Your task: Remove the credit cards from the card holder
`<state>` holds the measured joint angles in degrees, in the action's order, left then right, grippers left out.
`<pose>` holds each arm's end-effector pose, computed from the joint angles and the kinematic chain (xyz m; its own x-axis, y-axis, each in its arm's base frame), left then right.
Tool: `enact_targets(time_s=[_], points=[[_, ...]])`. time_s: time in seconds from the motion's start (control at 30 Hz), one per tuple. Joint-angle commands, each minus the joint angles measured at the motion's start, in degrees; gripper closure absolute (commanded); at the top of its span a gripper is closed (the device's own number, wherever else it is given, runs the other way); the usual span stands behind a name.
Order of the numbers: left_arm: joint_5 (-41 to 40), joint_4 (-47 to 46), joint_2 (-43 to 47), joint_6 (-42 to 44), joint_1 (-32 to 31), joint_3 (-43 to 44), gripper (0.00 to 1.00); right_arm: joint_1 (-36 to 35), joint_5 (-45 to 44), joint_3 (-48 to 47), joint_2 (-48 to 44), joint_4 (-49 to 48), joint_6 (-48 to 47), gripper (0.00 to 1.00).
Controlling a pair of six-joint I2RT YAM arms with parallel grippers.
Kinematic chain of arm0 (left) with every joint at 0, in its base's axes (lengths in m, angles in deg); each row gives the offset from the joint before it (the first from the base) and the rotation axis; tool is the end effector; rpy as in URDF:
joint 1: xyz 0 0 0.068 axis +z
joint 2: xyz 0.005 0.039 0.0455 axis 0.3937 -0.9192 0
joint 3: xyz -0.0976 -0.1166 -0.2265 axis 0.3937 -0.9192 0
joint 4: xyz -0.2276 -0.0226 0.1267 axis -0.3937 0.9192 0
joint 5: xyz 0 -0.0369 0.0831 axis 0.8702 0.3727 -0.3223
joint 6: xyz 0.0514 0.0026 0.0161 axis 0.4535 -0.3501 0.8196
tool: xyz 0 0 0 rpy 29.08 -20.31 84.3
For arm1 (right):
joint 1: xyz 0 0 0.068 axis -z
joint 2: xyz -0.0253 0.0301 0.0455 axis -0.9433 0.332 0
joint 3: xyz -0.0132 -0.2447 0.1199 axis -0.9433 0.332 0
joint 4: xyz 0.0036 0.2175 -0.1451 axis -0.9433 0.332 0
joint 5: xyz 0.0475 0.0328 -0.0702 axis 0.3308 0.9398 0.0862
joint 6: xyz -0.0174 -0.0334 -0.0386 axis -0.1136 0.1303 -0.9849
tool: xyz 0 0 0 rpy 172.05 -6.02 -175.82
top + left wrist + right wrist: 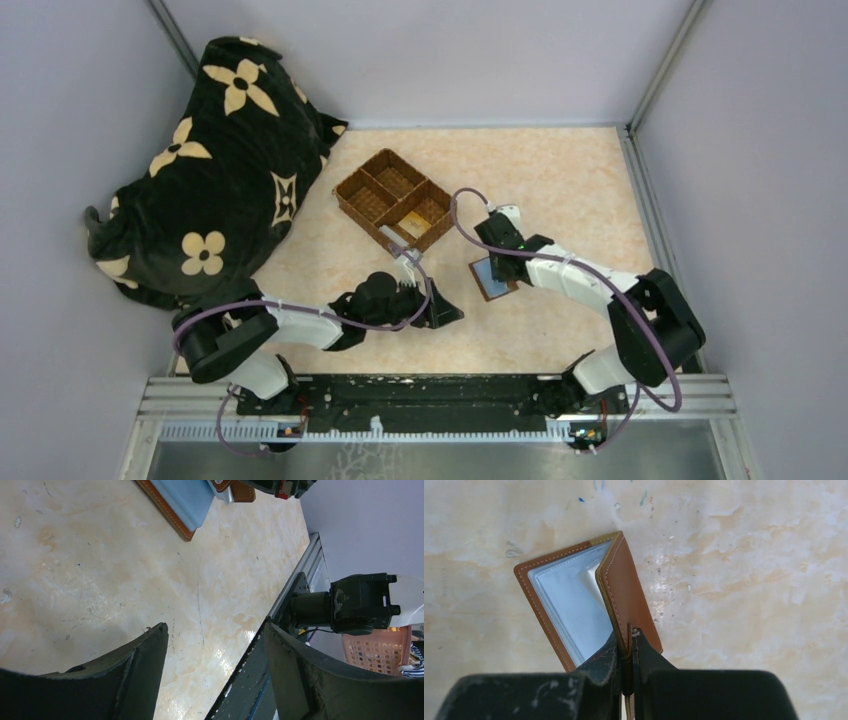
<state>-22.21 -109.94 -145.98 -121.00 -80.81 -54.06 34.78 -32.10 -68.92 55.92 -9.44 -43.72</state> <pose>0.1408 -0.2310 0.1480 -0.8011 -0.1430 -0.5812 0.4565 0.4821 -0.7478 0.2275 0.1467 0.1858 -0.8152 -0.1373 -0.5626 -0.0693 0.9876 -0.1405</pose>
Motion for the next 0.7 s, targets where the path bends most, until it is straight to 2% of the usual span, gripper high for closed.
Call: enact_targets(time_s=[0.0,0.27,0.43,0.53,0.67], points=[[0.78,-1.96,0.78,-0.02,-0.21,-0.36,0.24,-0.46,7.92,-2.75,-5.15,-0.9,1.53,1.0],[-1.93,1.14,5.04,-0.25,-0.21,-0.79,0.26,1.71,30.77,-0.01,-9.55,-7.37,10.08,1.0],[-3.67,4.39,8.11,1.15,-0.21,-0.82,0.26,6.73,42.96,6.87,-7.79,-17.65,15.51,1.0],[-4.44,4.67,8.49,1.22,-0.21,-1.46,0.26,8.94,45.77,9.64,-5.29,-20.62,16.02,1.0],[-4.36,4.34,7.63,1.14,-0.23,-1.42,0.26,9.77,44.44,10.69,-2.84,-20.85,15.02,0.98]])
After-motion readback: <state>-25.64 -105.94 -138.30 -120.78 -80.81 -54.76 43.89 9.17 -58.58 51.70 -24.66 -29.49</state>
